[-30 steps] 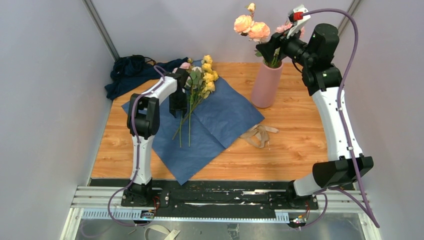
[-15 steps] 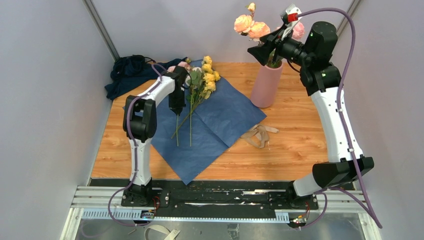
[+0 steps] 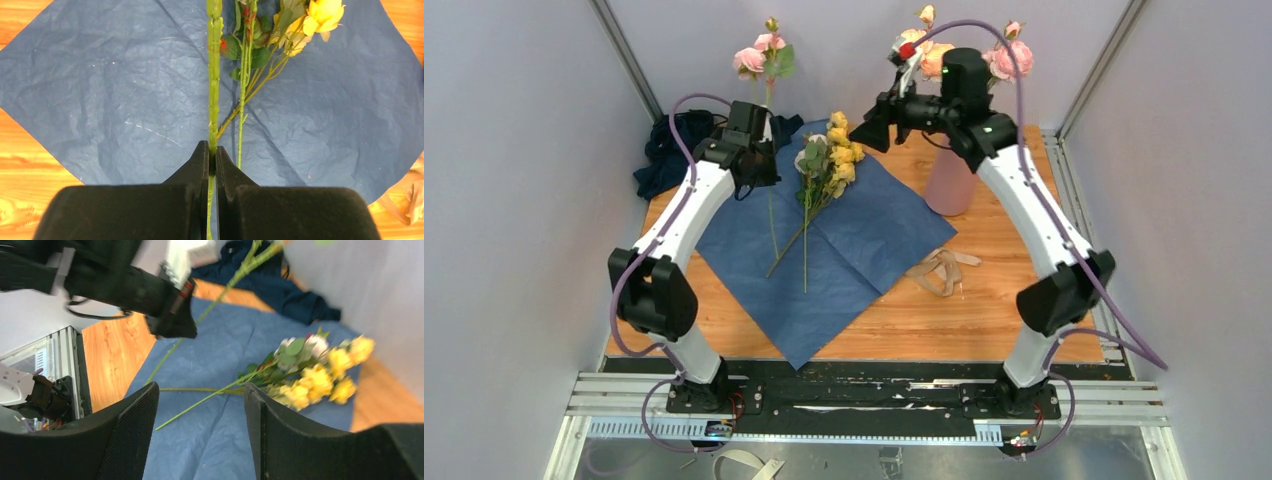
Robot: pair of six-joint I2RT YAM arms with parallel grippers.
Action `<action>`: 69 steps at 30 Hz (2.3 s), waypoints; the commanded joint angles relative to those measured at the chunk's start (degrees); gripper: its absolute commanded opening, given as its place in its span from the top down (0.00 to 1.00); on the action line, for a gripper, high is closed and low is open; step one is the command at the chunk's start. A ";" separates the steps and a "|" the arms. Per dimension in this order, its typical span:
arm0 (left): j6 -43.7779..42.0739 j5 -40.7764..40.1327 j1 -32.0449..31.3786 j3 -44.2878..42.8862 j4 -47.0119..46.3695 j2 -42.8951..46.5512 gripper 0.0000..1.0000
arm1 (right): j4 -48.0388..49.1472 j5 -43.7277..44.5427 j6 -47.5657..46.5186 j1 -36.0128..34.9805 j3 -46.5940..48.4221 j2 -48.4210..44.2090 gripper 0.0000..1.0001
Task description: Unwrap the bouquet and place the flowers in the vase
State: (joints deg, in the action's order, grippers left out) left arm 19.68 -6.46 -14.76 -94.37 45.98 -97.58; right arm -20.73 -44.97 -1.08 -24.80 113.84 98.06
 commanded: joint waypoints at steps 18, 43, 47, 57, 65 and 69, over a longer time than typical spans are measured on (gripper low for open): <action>-4.41 8.93 -7.86 13.21 -17.12 15.16 1.00 | 8.07 0.33 11.72 -7.09 15.13 22.96 0.14; -8.08 2.58 -13.80 11.27 -12.59 15.51 1.00 | 9.23 0.48 13.68 -6.93 18.62 25.42 0.74; -7.89 -0.07 -13.80 10.71 -12.07 13.42 1.00 | 7.52 1.62 11.14 -6.93 16.29 22.94 0.64; -7.45 -0.92 -13.80 8.40 -12.46 11.72 1.00 | 6.17 3.13 9.27 -6.34 12.93 20.07 0.63; -6.88 -2.25 -13.80 9.55 -12.01 12.36 1.00 | 6.36 2.24 9.78 -6.23 13.42 20.69 1.00; -6.88 -2.26 -13.80 9.45 -12.22 12.61 1.00 | 6.41 1.57 10.02 -6.15 13.29 20.87 1.00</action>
State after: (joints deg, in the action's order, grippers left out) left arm 12.56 -6.70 -28.38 -84.36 33.65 -85.78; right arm -13.93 -43.35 10.55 -31.83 127.52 120.57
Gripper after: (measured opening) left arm 0.032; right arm 0.043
